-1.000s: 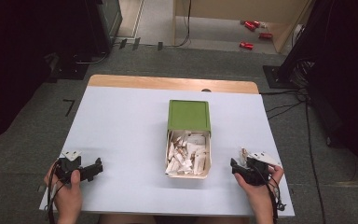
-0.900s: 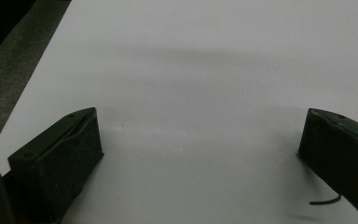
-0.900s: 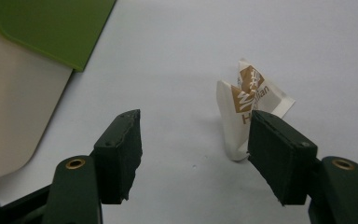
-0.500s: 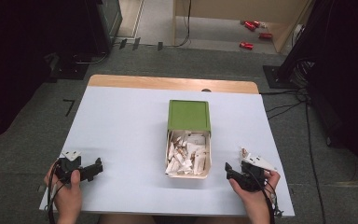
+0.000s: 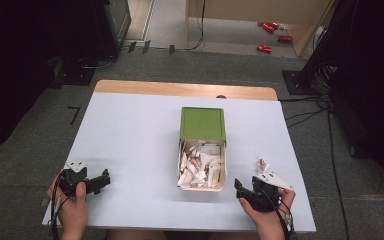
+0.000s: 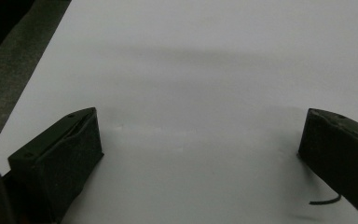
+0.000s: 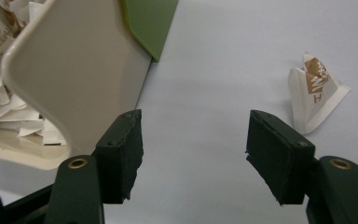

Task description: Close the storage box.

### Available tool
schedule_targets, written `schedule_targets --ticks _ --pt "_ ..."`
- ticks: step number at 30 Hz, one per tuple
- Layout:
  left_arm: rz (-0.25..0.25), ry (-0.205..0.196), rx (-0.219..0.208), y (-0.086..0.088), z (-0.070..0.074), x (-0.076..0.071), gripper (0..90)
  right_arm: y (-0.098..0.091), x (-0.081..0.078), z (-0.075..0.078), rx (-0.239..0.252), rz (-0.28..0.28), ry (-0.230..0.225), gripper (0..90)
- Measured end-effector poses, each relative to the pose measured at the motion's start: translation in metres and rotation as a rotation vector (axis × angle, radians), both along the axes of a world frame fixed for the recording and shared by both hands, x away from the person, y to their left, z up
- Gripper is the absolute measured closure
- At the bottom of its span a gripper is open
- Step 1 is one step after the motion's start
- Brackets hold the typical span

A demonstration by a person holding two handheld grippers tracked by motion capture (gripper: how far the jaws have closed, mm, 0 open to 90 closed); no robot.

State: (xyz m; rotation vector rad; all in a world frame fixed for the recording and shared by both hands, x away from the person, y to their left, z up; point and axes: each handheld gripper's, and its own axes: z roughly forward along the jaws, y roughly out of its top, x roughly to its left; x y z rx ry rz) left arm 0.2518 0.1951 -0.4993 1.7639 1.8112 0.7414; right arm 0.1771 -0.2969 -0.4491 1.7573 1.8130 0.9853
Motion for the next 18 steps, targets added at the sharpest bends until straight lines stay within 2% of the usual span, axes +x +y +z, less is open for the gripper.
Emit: schedule_targets --ticks 10,18 --pt "0.0 0.001 0.0 0.0 0.0 0.0 0.0 0.011 -0.011 0.007 0.008 0.021 -0.004 39.8" --pt "-0.001 0.001 0.001 0.0 0.0 0.0 0.0 0.024 -0.014 0.005 0.006 0.047 0.003 45.3"
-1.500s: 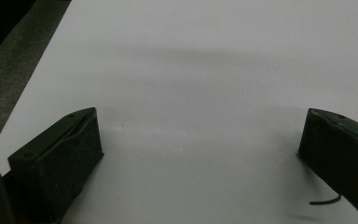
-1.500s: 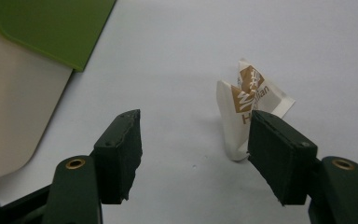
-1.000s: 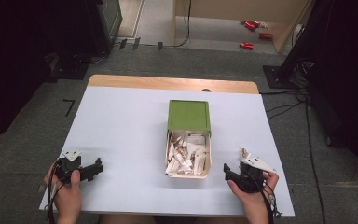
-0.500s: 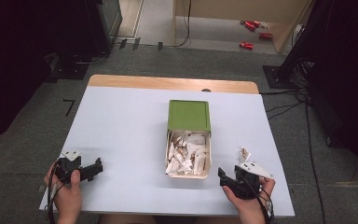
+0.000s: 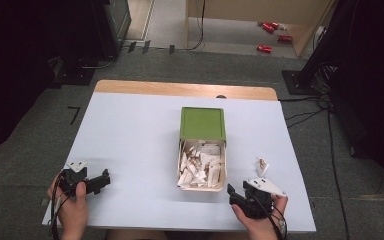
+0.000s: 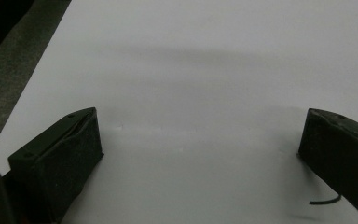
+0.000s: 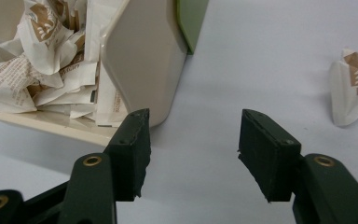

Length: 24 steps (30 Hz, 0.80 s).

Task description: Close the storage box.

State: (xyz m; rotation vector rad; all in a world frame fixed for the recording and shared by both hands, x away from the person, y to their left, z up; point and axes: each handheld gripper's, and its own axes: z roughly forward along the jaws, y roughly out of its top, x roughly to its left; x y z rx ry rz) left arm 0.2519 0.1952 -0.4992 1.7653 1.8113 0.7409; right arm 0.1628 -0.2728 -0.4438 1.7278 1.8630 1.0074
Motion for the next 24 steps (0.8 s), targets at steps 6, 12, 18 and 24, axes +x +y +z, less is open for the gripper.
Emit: schedule_targets --ticks 6,12,18,24 --pt "0.0 0.0 0.0 0.0 0.0 0.0 0.0 0.008 0.0 -0.002 0.009 0.017 -0.003 48.9" --pt "0.0 0.0 0.0 0.0 0.0 0.0 0.0 0.009 -0.002 0.001 0.029 0.017 -0.023 56.1" --pt "0.0 0.0 0.0 0.0 0.0 0.0 0.0 0.013 -0.001 0.0 0.041 0.036 -0.027 62.6" --pt "0.0 0.0 0.0 0.0 0.0 0.0 0.0 0.016 0.001 -0.001 0.049 0.046 -0.03 68.4"
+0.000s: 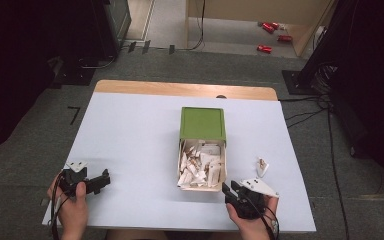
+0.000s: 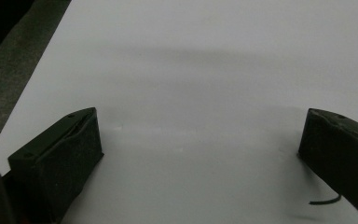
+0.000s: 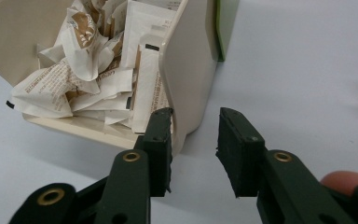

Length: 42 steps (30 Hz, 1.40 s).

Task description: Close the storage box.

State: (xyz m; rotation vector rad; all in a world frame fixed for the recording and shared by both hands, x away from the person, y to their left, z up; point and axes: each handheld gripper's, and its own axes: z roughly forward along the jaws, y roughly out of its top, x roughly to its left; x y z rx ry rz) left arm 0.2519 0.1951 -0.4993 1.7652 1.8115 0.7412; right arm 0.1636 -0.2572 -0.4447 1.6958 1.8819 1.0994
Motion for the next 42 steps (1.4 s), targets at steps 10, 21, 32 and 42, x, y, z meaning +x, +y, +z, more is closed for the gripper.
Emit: schedule_targets --ticks 10,21,32,42 --pt "0.0 0.0 0.0 0.0 0.0 0.0 0.0 0.008 0.005 -0.001 -0.012 0.022 0.005 79.6" --pt "0.0 0.0 0.0 0.0 0.0 0.0 0.0 0.018 0.004 -0.005 -0.034 -0.018 -0.009 85.2" --pt "0.0 0.0 0.0 0.0 0.0 0.0 0.0 0.024 0.008 -0.005 -0.045 -0.102 -0.032 89.5" --pt "0.0 0.0 0.0 0.0 0.0 0.0 0.0 0.034 0.019 -0.005 -0.069 -0.184 -0.036 90.0"
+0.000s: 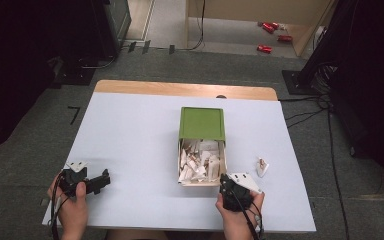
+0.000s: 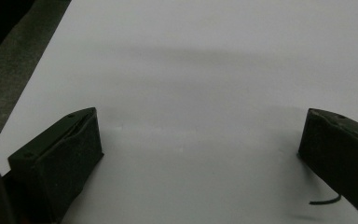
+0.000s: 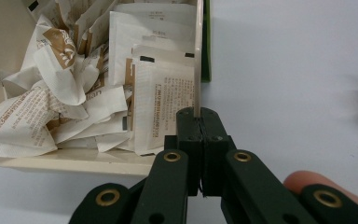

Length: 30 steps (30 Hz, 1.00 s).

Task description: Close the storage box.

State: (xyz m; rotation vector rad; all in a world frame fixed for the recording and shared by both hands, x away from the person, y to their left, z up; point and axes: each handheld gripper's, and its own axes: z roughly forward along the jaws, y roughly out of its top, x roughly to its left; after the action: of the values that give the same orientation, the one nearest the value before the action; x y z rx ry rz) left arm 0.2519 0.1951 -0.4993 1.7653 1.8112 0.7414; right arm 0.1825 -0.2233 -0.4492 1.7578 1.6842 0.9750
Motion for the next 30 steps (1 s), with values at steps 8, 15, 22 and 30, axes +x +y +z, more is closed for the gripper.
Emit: schedule_targets --ticks 8,15,22,30 --pt "0.0 0.0 0.0 0.0 0.0 0.0 0.0 0.001 0.014 0.0 0.005 -0.009 0.001 90.0" --pt "0.0 0.0 0.0 0.0 0.0 0.0 0.0 0.0 0.029 0.002 0.012 -0.005 -0.013 90.0" --pt "0.0 0.001 0.0 0.0 0.0 0.0 0.0 -0.005 0.039 0.003 0.016 0.025 -0.014 89.4" --pt "0.0 0.0 0.0 0.0 0.0 0.0 0.0 -0.004 0.023 0.009 0.0 0.097 -0.035 70.2"
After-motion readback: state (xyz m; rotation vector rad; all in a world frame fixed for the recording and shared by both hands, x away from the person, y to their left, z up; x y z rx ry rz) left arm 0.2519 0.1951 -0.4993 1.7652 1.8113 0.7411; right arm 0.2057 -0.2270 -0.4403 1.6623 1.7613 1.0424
